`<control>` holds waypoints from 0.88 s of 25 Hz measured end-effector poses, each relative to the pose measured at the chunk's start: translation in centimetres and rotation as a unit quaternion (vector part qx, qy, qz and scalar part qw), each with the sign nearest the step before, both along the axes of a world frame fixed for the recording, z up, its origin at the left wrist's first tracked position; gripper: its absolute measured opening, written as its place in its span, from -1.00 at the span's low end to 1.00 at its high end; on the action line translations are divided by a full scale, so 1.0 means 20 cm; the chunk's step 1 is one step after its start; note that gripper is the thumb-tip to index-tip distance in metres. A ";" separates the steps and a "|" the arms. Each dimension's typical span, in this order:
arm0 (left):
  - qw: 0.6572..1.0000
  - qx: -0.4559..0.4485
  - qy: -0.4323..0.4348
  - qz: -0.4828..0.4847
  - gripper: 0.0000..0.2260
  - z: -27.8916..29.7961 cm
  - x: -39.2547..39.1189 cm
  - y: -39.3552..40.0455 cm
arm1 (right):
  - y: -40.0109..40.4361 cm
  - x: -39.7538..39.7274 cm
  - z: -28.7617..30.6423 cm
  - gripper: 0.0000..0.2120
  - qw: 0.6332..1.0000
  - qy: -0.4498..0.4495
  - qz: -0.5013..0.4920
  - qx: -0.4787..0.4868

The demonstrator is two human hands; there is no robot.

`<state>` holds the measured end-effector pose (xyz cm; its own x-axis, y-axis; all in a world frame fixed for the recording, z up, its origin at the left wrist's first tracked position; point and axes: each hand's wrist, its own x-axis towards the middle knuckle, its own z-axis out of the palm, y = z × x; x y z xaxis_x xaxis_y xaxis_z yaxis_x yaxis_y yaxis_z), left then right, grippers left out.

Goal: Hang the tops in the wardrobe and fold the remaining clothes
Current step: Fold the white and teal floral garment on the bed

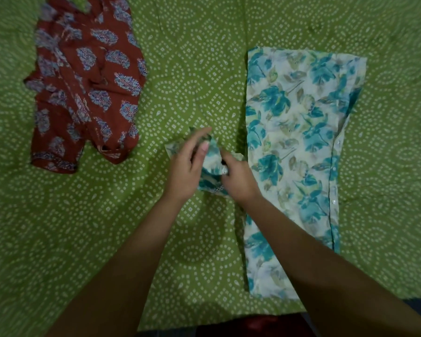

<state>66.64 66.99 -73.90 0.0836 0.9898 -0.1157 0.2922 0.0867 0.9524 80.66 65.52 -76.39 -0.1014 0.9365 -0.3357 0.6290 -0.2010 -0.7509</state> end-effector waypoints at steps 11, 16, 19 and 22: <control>0.900 -0.221 0.369 -0.066 -0.49 -0.35 -0.20 -0.12 | -0.01 0.09 0.11 -0.30 0.904 0.234 -0.326 -0.145; 0.910 -0.095 0.402 -0.029 -0.32 -0.31 -0.20 -0.04 | -0.02 0.04 0.10 -0.30 0.895 0.256 -0.347 -0.112; 0.823 0.061 0.508 -0.249 -0.29 -0.31 -0.18 0.12 | 0.01 0.03 0.08 -0.29 0.892 0.248 -0.368 -0.082; 0.735 0.127 0.558 -0.363 -0.54 -0.32 -0.17 0.21 | 0.02 0.05 0.07 -0.35 0.880 0.254 -0.396 -0.067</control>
